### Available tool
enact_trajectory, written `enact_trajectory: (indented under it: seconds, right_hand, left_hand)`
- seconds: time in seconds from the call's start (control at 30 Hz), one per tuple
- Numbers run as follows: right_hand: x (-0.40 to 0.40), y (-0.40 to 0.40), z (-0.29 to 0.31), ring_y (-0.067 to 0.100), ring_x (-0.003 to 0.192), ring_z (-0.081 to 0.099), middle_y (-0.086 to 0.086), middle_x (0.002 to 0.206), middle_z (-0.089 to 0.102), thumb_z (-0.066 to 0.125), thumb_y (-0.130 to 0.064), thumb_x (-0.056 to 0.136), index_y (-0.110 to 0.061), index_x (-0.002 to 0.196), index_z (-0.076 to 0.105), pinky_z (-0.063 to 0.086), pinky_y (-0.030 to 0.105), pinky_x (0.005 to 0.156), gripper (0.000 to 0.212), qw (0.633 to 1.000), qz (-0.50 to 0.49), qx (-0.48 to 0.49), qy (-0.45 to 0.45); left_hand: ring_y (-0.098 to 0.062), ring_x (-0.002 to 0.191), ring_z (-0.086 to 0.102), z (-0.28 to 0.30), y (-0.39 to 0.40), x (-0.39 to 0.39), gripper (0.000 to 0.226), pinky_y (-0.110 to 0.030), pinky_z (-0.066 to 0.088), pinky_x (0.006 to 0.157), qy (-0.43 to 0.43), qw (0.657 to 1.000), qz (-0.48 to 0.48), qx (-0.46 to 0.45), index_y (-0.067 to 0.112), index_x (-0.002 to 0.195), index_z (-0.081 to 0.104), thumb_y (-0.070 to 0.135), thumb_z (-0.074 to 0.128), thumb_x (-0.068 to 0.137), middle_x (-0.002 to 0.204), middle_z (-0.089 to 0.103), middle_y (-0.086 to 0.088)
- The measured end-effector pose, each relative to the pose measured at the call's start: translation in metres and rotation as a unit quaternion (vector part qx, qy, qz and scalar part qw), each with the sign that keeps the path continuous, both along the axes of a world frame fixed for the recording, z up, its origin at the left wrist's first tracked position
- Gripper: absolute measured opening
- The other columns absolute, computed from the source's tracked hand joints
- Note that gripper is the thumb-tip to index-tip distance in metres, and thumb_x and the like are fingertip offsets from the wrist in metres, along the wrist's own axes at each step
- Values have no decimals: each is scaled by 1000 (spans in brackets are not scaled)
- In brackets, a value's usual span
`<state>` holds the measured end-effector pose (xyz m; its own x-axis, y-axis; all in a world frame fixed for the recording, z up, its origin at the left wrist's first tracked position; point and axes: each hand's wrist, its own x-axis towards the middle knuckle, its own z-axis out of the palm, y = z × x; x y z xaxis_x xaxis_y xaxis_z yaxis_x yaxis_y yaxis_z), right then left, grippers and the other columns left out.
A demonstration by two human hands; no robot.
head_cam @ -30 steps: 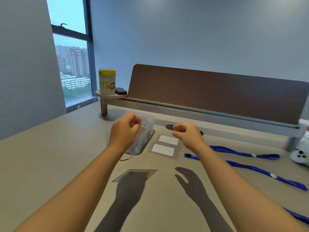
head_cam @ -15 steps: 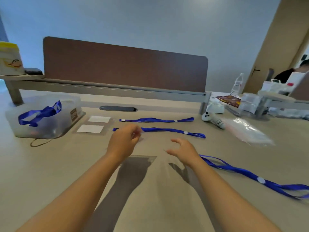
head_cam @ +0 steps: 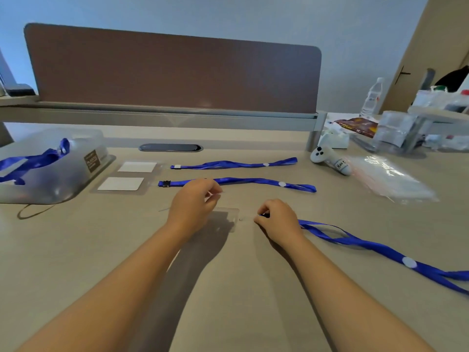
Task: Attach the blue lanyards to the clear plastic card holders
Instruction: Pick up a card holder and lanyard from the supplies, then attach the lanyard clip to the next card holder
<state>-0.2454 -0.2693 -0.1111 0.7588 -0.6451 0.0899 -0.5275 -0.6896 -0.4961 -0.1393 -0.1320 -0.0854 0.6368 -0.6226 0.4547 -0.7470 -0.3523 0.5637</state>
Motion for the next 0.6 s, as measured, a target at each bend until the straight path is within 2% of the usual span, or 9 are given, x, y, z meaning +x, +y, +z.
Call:
enact_trajectory:
  seconds: [0.07,0.17,0.23,0.3,0.4,0.5,0.6]
  right_hand:
    - [0,3,3,12,86,52,4,98,61,55,-17,88,-11,96,59,44,25,77,11,999,12,38,-26]
    - [1,11,11,12,81,51,1,88,55,52,-14,90,-14,90,53,41,23,72,1,995,31,76,-58]
    - [2,17,16,13,82,54,3,89,56,50,-11,90,-15,89,50,44,21,68,4,987,31,123,-99]
    - [4,23,23,14,83,57,4,92,58,49,-8,91,-13,98,53,47,18,65,9,972,24,185,-142]
    - [9,31,34,11,76,58,2,89,59,48,-7,91,-8,112,56,50,21,71,22,966,38,205,-154]
    - [13,41,43,7,64,54,-2,75,58,49,-6,91,-4,110,59,48,18,65,22,958,48,225,-174]
    - [15,50,52,9,59,52,0,69,58,52,-5,89,0,105,62,48,19,62,19,939,45,282,-193]
  left_hand:
    - [-16,82,49,0,1,0,12,-30,43,75,-3,1000,3,-4,8,93,62,10,53,85,97,66,-11]
    - [-12,82,47,4,5,-4,14,-25,39,73,-18,1000,5,-9,7,96,61,11,52,86,99,65,-11]
    - [-12,81,47,8,8,-6,13,-25,38,71,-24,999,12,-17,7,95,59,10,51,86,98,64,-11]
    - [-13,80,47,11,12,-7,14,-26,37,68,-28,999,28,-21,8,96,58,8,49,86,97,63,-9]
    - [-16,79,47,17,17,-8,18,-34,43,68,-35,998,50,-22,9,100,57,6,47,86,98,64,-11]
    - [-14,81,48,21,20,-9,20,-29,43,71,-27,998,58,-24,7,105,56,8,48,88,103,65,-13]
    - [-14,83,48,23,22,-10,20,-27,43,74,0,997,60,-40,7,106,57,8,52,86,106,65,-15]
